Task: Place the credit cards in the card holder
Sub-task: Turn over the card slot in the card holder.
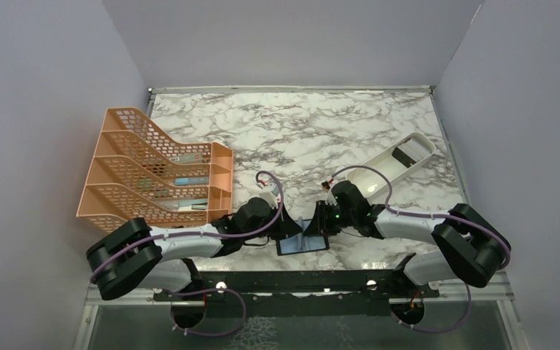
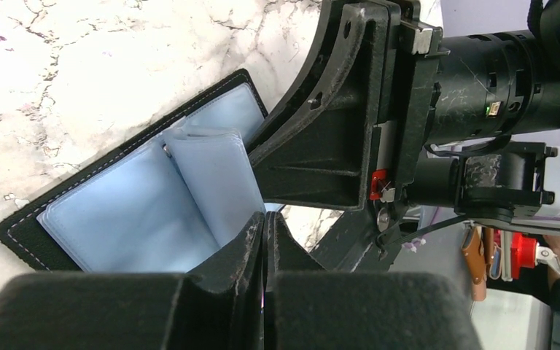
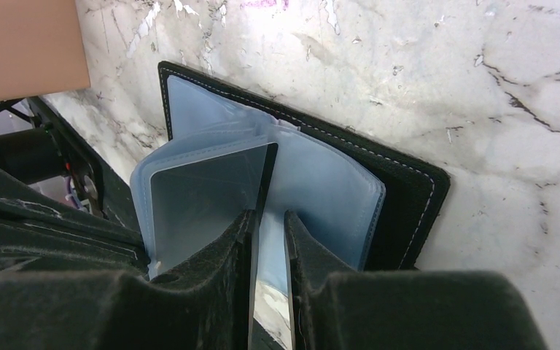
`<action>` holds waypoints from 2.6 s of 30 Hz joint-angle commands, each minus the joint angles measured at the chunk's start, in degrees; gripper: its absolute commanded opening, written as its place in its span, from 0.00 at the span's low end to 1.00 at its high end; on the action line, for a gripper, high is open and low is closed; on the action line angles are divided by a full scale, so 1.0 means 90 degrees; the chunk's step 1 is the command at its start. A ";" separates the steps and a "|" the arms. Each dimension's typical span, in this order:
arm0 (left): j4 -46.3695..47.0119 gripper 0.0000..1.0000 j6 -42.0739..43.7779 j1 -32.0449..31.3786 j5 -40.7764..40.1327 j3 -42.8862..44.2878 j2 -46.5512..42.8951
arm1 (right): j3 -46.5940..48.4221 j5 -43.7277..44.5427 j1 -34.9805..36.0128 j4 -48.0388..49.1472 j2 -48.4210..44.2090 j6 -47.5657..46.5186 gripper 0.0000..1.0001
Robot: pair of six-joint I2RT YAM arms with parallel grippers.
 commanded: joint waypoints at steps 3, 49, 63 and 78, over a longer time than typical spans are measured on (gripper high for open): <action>0.0157 0.03 0.0128 0.0019 0.0109 0.0107 0.0176 | 0.0046 0.0390 0.0036 -0.0502 -0.0603 -0.0104 0.32; 0.0155 0.00 0.0184 0.0019 0.0184 0.0451 0.0548 | -0.0489 -0.0694 0.0166 -0.0403 -0.1685 0.0113 0.59; 0.0088 0.00 0.0178 0.0019 0.0141 0.0385 0.0522 | -0.0379 0.0224 0.0201 -0.1401 -0.2022 -0.0133 0.52; -0.0293 0.08 0.0275 0.0019 -0.0203 0.0197 0.0184 | -0.0316 0.0119 0.0202 -0.1079 -0.1921 -0.0062 0.52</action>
